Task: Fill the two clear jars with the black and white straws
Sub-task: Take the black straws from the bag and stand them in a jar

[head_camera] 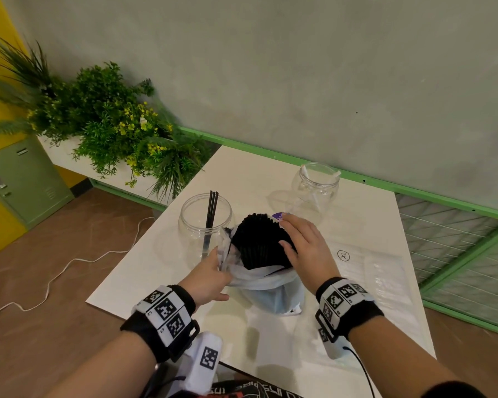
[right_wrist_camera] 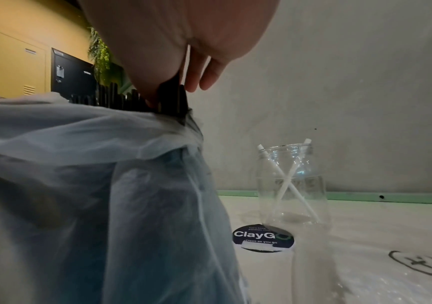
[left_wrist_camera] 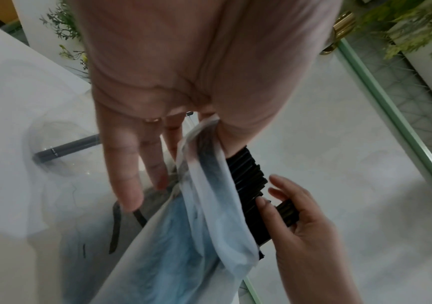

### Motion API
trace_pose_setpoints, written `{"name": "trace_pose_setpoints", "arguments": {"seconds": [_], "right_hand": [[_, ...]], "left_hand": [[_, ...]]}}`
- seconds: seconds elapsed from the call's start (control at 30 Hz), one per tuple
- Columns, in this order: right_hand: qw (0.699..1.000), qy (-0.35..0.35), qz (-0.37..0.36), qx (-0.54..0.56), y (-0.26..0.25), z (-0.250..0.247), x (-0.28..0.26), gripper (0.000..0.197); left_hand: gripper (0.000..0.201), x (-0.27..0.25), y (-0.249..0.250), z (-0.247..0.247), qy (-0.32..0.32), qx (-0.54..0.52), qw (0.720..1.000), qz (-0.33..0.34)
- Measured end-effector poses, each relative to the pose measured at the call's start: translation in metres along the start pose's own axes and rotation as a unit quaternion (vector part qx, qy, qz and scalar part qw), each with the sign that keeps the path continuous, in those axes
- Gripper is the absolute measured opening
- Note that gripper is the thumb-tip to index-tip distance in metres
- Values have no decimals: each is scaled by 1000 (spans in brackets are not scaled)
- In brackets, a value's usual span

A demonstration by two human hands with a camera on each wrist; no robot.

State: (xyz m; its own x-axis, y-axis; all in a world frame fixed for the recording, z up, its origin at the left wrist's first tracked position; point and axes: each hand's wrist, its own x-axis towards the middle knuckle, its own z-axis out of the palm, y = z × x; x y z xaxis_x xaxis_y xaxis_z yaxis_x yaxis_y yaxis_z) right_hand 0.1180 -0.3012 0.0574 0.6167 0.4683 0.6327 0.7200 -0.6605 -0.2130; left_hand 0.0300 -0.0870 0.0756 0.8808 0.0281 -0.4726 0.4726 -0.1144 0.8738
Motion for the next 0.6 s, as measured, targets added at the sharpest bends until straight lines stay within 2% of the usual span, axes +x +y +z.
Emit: {"name": "trace_pose_setpoints", "arguments": {"seconds": [0.1,0.2,0.3,0.37,0.5,0.6], "right_hand": [[1000,-2,-13,26,-2,0,-4,40],[999,14,-1,43,4,5,-8,28],[999,19,1,29,9,6,-12,31],[1000,-7,-1,14,12,7,-14,31],[993,-105,13,-57,15,7,-10,38],[988,-127,26,-80,4,0,-7,45]], "left_hand": [[51,0,-2,1,31,26,999,-21],[54,-1,-3,1,39,39,998,-33],[38,-3,-2,0,26,31,999,-34],[40,-4,-1,-1,10,17,999,-26],[46,-5,-1,0,6,5,1000,-8],[46,-5,-1,-1,3,12,1000,-7]]}}
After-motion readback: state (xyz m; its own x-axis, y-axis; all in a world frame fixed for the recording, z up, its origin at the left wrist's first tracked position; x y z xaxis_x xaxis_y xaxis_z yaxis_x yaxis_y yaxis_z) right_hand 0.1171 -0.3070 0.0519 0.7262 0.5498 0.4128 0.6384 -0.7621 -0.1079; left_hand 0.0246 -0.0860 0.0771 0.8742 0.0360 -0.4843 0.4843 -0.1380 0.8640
